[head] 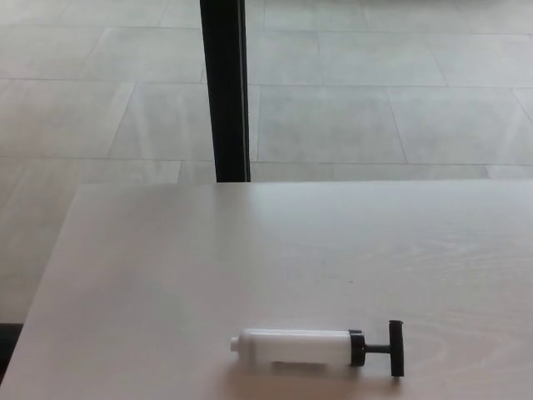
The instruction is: The robot uses its left hand to lift the air pump kept on the middle of the desk and use the right hand to pull out the handle
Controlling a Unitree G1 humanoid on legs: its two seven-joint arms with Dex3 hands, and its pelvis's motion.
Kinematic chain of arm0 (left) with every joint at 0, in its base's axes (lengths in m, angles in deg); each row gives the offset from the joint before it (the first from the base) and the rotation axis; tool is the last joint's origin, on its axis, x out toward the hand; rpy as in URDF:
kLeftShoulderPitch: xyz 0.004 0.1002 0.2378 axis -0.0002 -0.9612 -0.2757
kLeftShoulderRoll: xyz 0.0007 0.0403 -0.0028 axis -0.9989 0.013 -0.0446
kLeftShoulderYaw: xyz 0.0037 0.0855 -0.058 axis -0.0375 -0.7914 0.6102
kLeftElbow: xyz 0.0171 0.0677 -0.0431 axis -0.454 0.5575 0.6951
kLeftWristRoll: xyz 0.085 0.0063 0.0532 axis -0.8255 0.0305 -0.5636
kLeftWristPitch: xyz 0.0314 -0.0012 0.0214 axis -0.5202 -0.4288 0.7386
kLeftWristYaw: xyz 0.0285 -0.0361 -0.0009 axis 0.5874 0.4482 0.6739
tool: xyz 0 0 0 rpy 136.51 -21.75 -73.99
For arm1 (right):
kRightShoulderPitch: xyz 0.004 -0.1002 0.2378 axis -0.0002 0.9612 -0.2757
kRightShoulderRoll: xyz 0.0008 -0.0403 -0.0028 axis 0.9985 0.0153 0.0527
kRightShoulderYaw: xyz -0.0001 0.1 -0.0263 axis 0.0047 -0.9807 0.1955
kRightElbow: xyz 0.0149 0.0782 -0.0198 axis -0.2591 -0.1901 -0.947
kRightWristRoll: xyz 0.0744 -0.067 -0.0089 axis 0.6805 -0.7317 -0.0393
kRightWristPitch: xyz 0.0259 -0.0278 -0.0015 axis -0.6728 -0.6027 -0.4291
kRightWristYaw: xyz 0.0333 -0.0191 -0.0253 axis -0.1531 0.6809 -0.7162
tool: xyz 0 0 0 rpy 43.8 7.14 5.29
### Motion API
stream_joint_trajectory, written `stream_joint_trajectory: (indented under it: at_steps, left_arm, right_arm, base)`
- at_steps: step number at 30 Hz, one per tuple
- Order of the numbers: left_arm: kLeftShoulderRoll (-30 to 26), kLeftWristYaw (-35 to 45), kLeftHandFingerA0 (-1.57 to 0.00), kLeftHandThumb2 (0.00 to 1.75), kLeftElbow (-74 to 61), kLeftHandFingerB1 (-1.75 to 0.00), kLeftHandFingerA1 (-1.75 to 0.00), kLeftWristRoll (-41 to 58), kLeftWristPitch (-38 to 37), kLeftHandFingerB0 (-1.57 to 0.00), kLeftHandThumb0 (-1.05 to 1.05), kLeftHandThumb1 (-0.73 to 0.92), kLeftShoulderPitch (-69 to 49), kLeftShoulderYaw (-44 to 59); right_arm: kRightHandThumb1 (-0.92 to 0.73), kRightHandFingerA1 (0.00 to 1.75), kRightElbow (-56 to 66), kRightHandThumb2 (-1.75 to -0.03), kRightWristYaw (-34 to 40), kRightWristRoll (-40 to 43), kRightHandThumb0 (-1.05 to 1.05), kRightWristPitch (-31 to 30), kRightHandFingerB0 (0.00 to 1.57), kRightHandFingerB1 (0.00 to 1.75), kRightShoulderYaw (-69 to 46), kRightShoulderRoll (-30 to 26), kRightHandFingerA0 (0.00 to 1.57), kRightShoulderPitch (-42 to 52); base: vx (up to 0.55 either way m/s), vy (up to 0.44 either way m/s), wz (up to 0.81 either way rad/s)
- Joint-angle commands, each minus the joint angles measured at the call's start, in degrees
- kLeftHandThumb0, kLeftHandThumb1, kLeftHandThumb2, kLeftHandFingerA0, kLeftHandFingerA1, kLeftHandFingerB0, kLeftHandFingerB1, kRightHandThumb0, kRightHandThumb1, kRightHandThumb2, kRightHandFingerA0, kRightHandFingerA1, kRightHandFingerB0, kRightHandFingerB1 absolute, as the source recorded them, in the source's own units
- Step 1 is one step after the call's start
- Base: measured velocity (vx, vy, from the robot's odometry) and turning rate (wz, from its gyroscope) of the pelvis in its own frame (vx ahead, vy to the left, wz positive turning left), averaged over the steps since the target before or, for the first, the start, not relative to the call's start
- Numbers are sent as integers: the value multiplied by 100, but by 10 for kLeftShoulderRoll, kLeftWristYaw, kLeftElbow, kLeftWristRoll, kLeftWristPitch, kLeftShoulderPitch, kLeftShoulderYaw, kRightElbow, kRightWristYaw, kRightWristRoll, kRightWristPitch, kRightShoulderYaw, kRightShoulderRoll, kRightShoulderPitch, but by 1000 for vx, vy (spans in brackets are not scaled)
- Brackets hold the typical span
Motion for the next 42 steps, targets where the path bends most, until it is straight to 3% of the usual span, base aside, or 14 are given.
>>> stream_joint_trajectory:
  at_steps: [1, 2, 6, 14, 21, 22, 23, 24, 29, 31, 32, 34, 36, 42]
  left_arm:
    - [-24, 43, -55, 62, -17, -43, -58, 96, 23, -42, -60, 73, -18, 83]
    - [-25, 32, -51, 92, -12, -53, -64, 100, 19, -34, -63, 56, -16, 95]
    - [-40, -10, -57, 62, -9, -44, -59, 121, 25, -42, -56, 71, 28, 146]
    - [-104, -38, -51, 91, -137, -58, -68, 113, 58, -42, -66, 52, 182, 141]
    - [-93, -76, -49, 59, -275, -49, -59, 82, 82, -48, -62, 64, 295, 66]
    - [-79, -71, -46, 61, -298, -48, -57, 64, 64, -46, -64, 68, 318, 30]
    - [-71, -70, -44, 97, -312, -58, -64, 63, 67, -41, -65, 56, 330, 15]
    - [-63, -67, -44, 62, -324, -47, -56, 62, 65, -45, -58, 72, 336, 2]
    - [-26, -41, -35, 94, -357, -51, -58, 29, 60, -25, -55, 54, 371, -99]
    - [-11, -38, -49, 62, -384, -43, -52, 9, 81, -41, -64, 64, 374, -149]
    - [-11, -36, -49, 61, -411, -42, -51, -1, 98, -41, -62, 69, 368, -171]
    - [6, -20, -45, 97, -437, -53, -67, -13, 95, -26, -53, 50, 366, -220]
    - [27, -18, -43, 63, -449, -45, -57, -38, 98, -38, -70, 59, 361, -277]
    - [41, -10, -43, 57, -423, -47, -62, -91, 59, -39, -59, 60, 366, -368]
  right_arm:
    - [-76, 38, -18, -63, -60, 110, -77, 51, 5, 24, -91, -29, 19, 7]
    - [-80, 40, -22, -65, -56, 114, -75, 46, 5, 20, -103, -37, 21, 7]
    - [-77, 45, -39, -64, -49, 136, -75, 40, 8, 20, -151, -72, 34, -15]
    - [-79, 40, 17, -65, -67, 144, -79, 57, 10, 22, -168, -164, 26, -121]
    - [-66, 53, 162, -100, -61, 124, -82, 36, 8, 40, -109, -152, 23, -198]
    - [-79, 54, 202, -64, -64, 116, -81, 36, 19, 35, -83, -142, 29, -212]
    - [-78, 61, 230, -63, -62, 114, -85, 29, 21, 42, -69, -135, 32, -217]
    - [-77, 63, 251, -63, -62, 112, -86, 23, 23, 46, -58, -130, 34, -219]
    - [-77, 67, 374, -63, -68, 111, -94, -17, 20, 51, 12, -98, 31, -224]
    - [-63, 59, 417, -103, -50, 96, -84, -30, 9, 47, 37, -85, 27, -219]
    - [-82, 46, 430, -65, -39, 83, -81, -30, 15, 31, 46, -80, 27, -215]
    - [-49, 52, 445, -108, -40, 78, -38, -30, 0, 50, 65, -70, 5, -212]
    - [-63, 53, 440, -97, -40, 66, -82, -18, 8, 41, 89, -55, 20, -220]
    - [-63, 54, 426, -101, -27, 45, -78, -17, 4, 39, 126, -36, 24, -237]
  base:
    - [0, 0, 0]
    - [0, 0, 0]
    - [0, 0, 0]
    - [0, 0, 0]
    - [0, 0, 0]
    - [0, 0, 0]
    - [0, 0, 0]
    - [0, 0, 0]
    - [0, 0, 0]
    - [0, 0, 0]
    - [0, 0, 0]
    - [0, 0, 0]
    - [0, 0, 0]
    - [0, 0, 0]
